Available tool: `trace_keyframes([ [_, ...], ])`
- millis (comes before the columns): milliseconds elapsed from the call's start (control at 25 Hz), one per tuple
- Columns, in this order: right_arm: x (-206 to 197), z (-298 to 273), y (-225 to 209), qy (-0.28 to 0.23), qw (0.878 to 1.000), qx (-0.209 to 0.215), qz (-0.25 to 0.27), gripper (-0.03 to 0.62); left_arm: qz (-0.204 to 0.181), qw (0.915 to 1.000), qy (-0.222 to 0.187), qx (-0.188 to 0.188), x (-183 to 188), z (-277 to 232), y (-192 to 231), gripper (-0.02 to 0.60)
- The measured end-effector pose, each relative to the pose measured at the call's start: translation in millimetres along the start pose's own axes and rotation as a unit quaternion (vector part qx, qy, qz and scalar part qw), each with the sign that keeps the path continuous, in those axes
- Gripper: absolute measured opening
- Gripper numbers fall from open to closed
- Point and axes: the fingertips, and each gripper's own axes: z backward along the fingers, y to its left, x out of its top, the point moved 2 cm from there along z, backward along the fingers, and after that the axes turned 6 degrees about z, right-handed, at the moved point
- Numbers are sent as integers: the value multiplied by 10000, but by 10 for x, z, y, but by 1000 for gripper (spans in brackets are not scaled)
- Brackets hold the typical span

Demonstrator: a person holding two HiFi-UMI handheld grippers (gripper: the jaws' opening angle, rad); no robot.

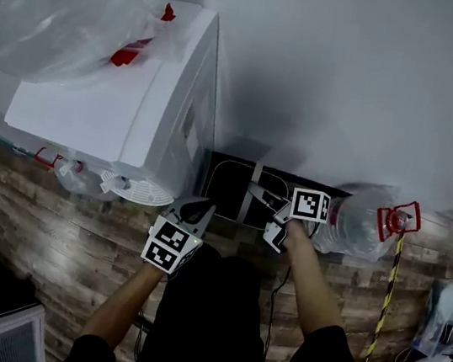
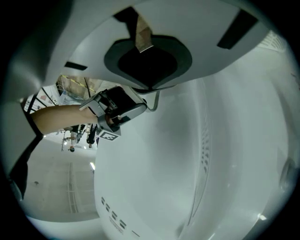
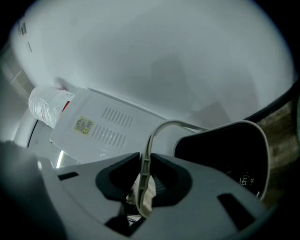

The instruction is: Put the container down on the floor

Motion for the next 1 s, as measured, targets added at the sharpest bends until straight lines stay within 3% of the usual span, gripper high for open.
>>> trace_keyframes([
  [520,-191,-606,-1044,369,9993,-42,-70,81,-78,9997,160,-188,-531,-293,114,25],
  [760,-298,-793,-1293,619,9981,-64,-12,81,-134,9996,217,-152,-635,-290,161,25],
  [1000,-248,-937,-1373,458,9989,12,-140,81,-127,9995,189,-195,-703,-292,177,25],
])
